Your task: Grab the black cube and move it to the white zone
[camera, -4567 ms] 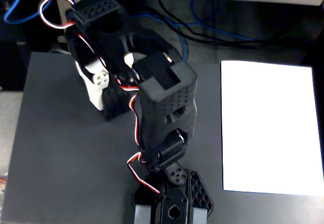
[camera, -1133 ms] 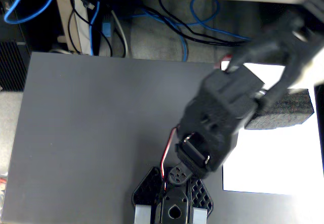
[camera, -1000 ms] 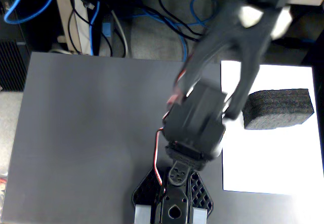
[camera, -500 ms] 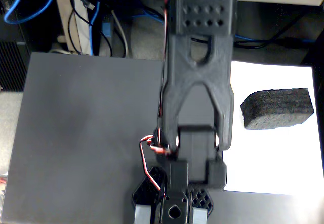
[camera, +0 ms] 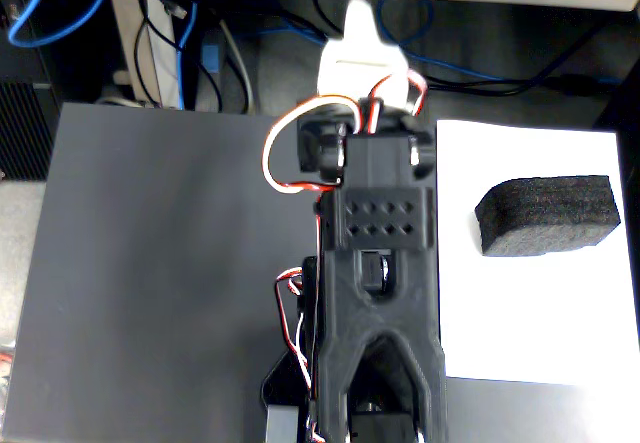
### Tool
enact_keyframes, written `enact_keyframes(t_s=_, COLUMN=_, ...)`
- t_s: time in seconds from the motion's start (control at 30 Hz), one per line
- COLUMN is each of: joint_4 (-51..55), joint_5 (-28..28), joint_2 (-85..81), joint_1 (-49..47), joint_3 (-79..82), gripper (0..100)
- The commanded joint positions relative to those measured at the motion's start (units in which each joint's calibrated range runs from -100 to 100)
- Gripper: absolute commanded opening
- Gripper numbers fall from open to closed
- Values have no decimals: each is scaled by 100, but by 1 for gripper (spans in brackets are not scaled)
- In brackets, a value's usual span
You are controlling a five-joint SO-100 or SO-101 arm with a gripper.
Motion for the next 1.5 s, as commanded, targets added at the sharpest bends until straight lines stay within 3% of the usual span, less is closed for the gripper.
enact_keyframes(t_s=0.0, joint_4=-693, joint_5=-34, joint_2=-83, joint_1=63, joint_3=1189, gripper=32)
enact_keyframes(t_s=0.2, joint_4=-2408, joint_5=-290, joint_2=-83, joint_1=63, joint_3=3428, gripper=32)
enact_keyframes(t_s=0.37, joint_4=-1782, joint_5=-248, joint_2=-83, joint_1=4, joint_3=3483, gripper=30)
enact_keyframes(t_s=0.5, joint_4=-1731, joint_5=-222, joint_2=-83, joint_1=-3, joint_3=3483, gripper=0)
enact_keyframes(t_s=0.67, joint_4=-1336, joint_5=695, joint_2=-74, joint_1=70, joint_3=3483, gripper=3)
enact_keyframes(t_s=1.47, joint_4=-1173, joint_5=684, joint_2=-83, joint_1=4, joint_3=3483, gripper=2)
